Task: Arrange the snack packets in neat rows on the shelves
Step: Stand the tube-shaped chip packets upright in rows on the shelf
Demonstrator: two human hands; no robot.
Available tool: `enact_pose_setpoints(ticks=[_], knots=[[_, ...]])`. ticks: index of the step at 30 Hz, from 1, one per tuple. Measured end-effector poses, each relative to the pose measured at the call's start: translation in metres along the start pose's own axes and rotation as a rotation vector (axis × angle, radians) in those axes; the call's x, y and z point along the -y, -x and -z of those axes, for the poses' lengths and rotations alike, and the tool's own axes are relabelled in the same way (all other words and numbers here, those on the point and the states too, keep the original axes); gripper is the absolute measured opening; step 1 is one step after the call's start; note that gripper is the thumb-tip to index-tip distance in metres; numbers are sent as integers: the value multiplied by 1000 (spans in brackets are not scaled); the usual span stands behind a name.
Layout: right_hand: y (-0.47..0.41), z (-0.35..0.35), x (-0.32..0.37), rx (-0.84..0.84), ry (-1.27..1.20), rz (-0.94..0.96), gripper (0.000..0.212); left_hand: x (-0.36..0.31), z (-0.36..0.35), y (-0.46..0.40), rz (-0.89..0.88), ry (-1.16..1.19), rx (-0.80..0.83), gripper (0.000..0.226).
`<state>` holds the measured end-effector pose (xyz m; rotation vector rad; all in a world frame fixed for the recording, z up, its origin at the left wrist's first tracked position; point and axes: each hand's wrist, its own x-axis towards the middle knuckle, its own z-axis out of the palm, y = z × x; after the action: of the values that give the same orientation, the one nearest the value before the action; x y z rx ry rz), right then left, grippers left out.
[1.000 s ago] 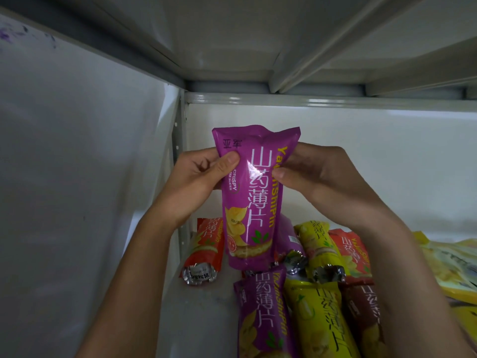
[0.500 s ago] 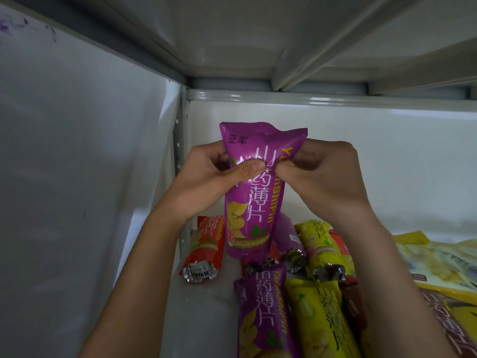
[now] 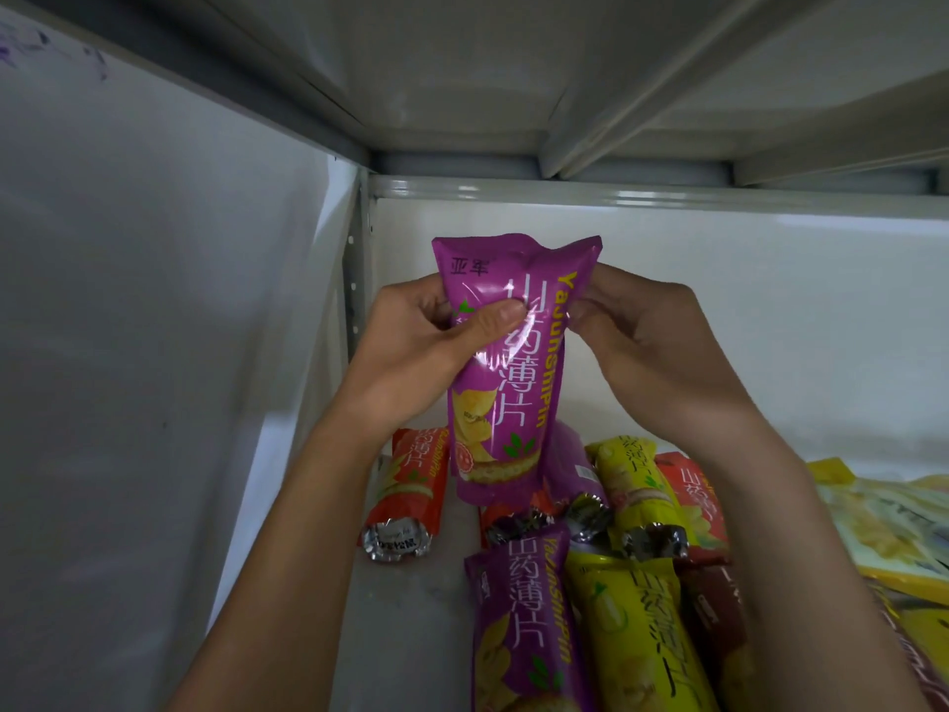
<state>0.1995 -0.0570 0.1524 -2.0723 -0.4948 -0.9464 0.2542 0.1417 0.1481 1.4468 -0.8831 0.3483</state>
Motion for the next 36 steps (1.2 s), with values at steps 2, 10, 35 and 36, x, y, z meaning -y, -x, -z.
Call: enact_pose_setpoints(ticks=[2,10,35,36], knots=[[0,-3,2,10,-31,23,30,0,0,0,-1,23,-34,24],[0,-8,15,40,-216,-30,22,-4,5,0,-1,0,4,18],[3,1,19,137,-386,-277,28,9,6,-1,63,90,45,36],[4,2,19,166,-372,-271,28,9,7,-1,62,82,42,35]])
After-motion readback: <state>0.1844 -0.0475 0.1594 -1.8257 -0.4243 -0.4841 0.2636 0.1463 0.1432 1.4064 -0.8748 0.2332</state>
